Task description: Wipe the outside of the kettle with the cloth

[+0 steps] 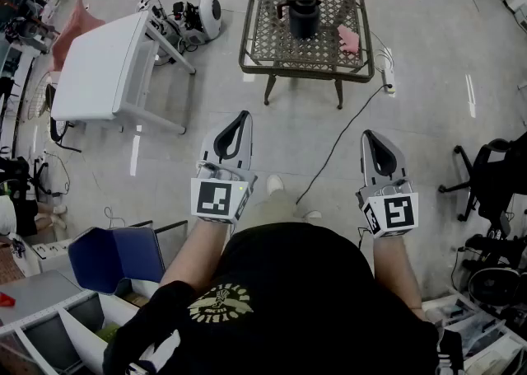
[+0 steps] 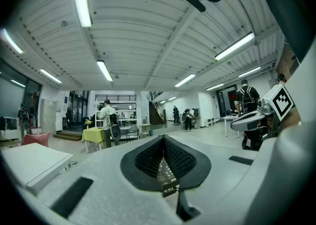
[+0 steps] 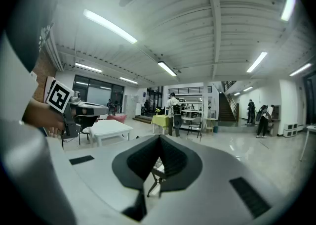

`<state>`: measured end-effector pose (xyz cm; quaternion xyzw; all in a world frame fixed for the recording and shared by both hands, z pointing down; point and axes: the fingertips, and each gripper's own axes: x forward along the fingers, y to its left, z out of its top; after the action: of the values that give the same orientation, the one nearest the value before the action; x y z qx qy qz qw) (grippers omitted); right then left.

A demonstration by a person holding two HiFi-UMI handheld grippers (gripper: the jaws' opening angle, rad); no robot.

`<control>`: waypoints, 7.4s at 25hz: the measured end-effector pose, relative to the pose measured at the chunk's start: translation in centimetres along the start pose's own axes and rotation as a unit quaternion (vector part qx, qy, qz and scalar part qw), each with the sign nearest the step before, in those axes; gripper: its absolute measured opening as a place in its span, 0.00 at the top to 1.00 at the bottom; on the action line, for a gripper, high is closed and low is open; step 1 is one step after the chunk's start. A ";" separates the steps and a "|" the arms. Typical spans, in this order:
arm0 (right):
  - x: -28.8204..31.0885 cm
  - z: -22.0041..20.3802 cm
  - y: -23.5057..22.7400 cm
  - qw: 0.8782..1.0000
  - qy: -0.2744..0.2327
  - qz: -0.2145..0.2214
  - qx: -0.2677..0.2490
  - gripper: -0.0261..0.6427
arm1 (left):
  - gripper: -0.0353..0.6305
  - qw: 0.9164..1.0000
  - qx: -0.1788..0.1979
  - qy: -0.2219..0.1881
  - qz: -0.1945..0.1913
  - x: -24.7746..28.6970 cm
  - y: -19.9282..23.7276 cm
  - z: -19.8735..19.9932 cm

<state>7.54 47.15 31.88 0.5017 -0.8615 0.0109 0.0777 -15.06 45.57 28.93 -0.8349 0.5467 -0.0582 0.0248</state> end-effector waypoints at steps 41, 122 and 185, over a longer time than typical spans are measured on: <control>15.1 2.9 -5.5 0.998 -0.011 -0.067 0.013 0.94 | 0.94 0.999 -0.023 -0.019 -0.033 13.6 11.7 -1.5; 40.3 -1.2 -32.9 0.997 0.034 -0.020 0.069 0.94 | 0.94 0.999 -0.014 0.042 -0.006 49.3 13.9 -3.9; 50.8 -41.7 -33.9 0.883 0.452 -0.016 0.125 0.92 | 0.94 0.977 0.005 0.166 -0.132 67.3 11.6 -22.4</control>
<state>17.40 -9.48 78.38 0.4614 -0.7165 0.3428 0.3952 -1.76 -20.25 54.68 -0.8785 0.4276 -0.2014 -0.0696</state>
